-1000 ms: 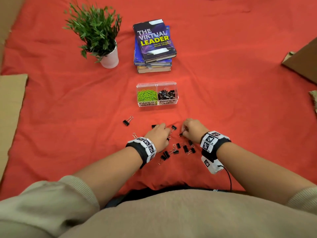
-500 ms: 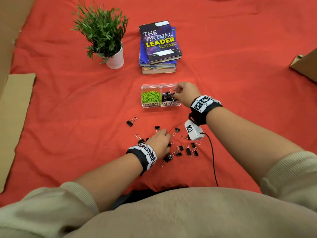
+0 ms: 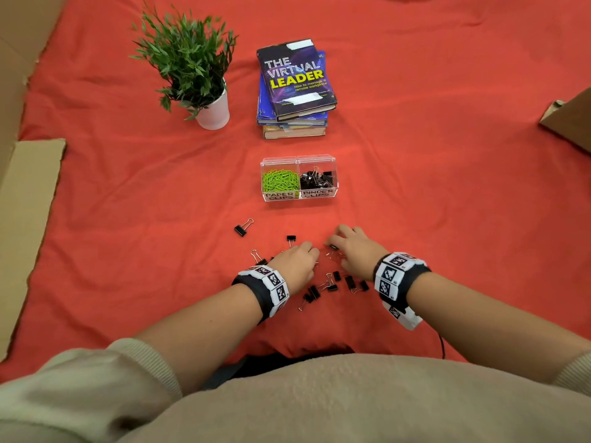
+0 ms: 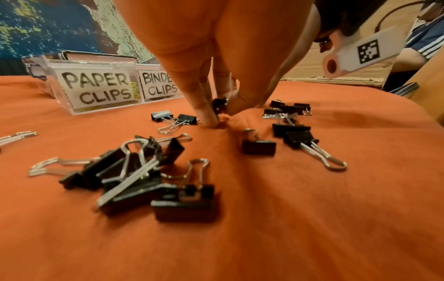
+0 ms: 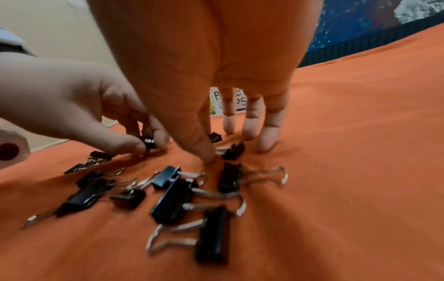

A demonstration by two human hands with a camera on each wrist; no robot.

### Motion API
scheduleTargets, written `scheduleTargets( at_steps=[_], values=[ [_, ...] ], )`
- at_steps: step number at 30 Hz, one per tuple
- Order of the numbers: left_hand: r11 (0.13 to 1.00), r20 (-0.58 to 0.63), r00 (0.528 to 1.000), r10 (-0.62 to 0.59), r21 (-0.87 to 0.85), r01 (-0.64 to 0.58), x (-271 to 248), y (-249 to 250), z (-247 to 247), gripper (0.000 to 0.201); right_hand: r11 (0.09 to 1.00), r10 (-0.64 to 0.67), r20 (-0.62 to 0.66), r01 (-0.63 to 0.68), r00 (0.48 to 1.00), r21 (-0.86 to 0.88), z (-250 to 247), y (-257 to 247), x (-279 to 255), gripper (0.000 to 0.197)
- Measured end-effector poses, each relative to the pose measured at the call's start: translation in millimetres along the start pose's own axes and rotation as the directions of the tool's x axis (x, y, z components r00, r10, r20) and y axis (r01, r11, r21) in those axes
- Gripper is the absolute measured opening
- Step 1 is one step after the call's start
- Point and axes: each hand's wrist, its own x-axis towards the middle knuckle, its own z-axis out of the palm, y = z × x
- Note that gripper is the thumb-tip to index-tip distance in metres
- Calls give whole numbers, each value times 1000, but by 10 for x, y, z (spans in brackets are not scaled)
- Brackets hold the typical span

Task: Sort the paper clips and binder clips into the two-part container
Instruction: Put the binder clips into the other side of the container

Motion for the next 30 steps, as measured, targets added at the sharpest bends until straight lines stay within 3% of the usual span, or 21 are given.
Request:
scheduleTargets(
  at_steps=[4, 8, 15, 18, 20, 22, 24, 30],
  values=[
    [999, -31, 999, -5, -41, 4, 46, -16, -42, 22, 993, -17, -45, 22, 999, 115, 65, 32, -32, 23],
    [962, -138, 989, -56, -273, 16, 160, -82, -245, 21, 980, -15, -67, 28, 998, 199, 70, 54, -55, 15],
    [893, -358, 916, -181, -450, 1, 578, -200, -892, 25, 931, 54, -118, -7, 992, 365, 35, 182, -96, 10],
    [909, -356, 917, -182, -417, 19, 801, -309, -1013, 28, 831, 193, -155, -77, 969, 550, -166, 191, -35, 15],
    [934, -282, 944, -171, -353, 64, 897, -371, -1002, 34, 785, 251, -218, -67, 943, 615, -388, 163, 71, 16],
    [958, -205, 968, -144, -272, 86, 925, -412, -951, 47, 769, 284, -302, -28, 910, 638, -630, 120, 215, 17],
    [968, -219, 968, -120, -244, 65, 881, -427, -916, 53, 777, 291, -367, 5, 884, 630, -846, 63, 369, 17],
    [924, -370, 894, -253, -366, 110, 325, -646, -676, 26, 886, 219, -379, -21, 899, 463, -1050, -85, 792, 15]
  ],
)
